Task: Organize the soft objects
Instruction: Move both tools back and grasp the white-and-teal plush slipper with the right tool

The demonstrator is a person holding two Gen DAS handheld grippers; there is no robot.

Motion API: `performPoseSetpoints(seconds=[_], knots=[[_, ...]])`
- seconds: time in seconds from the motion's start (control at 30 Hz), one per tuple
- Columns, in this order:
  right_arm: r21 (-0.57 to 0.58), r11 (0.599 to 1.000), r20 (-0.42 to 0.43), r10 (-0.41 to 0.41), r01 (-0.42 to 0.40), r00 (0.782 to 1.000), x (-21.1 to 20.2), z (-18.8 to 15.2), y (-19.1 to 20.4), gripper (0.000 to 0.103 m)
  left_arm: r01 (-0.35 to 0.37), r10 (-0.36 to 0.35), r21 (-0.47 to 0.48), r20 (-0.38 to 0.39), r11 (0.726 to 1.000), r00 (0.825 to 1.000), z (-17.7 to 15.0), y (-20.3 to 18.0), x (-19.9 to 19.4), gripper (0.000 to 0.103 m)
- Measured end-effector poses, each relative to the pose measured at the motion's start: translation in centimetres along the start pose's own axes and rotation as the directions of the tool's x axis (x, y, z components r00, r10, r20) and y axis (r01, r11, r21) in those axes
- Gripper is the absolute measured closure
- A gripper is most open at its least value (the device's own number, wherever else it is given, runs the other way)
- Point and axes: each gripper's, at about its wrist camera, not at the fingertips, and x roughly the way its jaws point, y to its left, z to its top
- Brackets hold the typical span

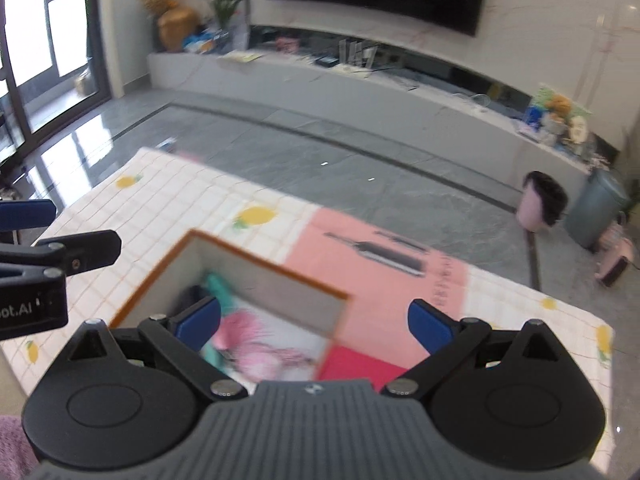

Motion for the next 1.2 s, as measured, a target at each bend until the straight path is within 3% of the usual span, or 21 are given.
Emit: performPoseSetpoints(seconds=[0.23,0.43,0.67,0.73,0.87,1.0,1.2], knots=[[0.17,0.981,0.004,-0.091,0.089,0.996,-3.7,-3.1,-9.4,0.003,0.112,-0.112,0.038,0.013,0.993,0.994,1.9,-7.7,-1.3,0.016],[0.217,0.922,-0.032,-0.323,0.322,0.946,-3.6,-8.9,-16.1,0.003,0.221,-0.226,0.122,0.025,0.968,0.974,0.7,-15.9,-1.4,0.016],[0.364,0.869,-0.183,-0.286,0.335,0.941,2.9,-17.9,-24.0,0.003,0.338,-0.34,0.15,-0.011,0.929,0.94,-4.6,-23.9,1.1,0.016],[0.412,0.855,-0.186,-0.26,0.315,0.948,4.4,-19.7,-25.8,0.005,0.334,-0.337,0.188,-0.012,0.924,0.941,-6.3,-25.8,1.8,0.016],[0.495,0.819,-0.185,-0.227,0.29,0.956,7.5,-20.9,-28.4,0.005,0.318,-0.324,0.216,-0.009,0.923,0.946,-9.1,-27.5,3.0,0.016],[0.543,0.798,-0.171,-0.199,0.261,0.965,10.5,-20.7,-28.7,0.005,0.339,-0.346,0.202,-0.001,0.919,0.938,-11.5,-28.2,3.3,0.016],[0.38,0.875,-0.232,-0.223,0.299,0.947,14.0,-19.9,-26.5,0.005,0.263,-0.278,0.237,0.031,0.935,0.96,-14.4,-29.7,4.7,0.016]])
